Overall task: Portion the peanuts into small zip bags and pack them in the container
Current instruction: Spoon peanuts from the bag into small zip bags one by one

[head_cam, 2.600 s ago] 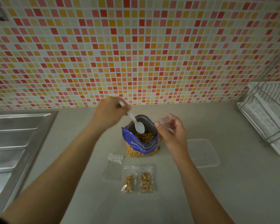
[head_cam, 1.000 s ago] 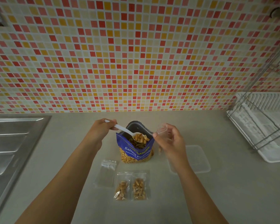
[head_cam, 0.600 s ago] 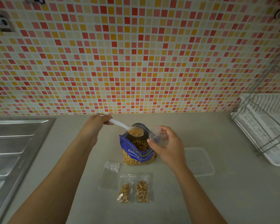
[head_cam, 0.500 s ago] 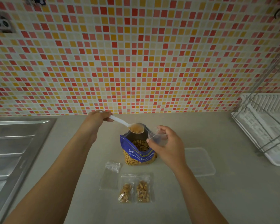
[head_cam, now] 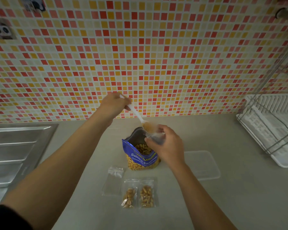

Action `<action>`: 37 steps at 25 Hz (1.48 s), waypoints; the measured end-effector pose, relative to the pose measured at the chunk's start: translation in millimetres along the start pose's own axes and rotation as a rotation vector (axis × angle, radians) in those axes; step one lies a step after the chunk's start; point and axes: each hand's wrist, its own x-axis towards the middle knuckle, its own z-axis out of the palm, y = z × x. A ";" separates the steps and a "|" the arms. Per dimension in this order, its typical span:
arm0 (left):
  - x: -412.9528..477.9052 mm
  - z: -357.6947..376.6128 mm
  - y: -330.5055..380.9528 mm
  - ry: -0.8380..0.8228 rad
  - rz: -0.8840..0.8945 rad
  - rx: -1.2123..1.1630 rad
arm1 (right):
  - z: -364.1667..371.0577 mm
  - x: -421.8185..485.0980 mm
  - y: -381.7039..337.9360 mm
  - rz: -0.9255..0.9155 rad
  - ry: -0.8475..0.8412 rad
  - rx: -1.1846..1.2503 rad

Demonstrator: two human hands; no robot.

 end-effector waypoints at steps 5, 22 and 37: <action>-11.5 16.4 33.4 -0.067 0.378 0.523 | 5.7 3.8 -5.7 0.065 -0.010 0.059; -13.3 42.7 -80.7 -0.136 0.218 0.821 | -28.1 4.8 7.2 0.261 0.050 0.357; -133.3 73.8 -103.9 -0.088 0.335 0.151 | -20.4 -27.0 24.1 0.388 -0.018 0.633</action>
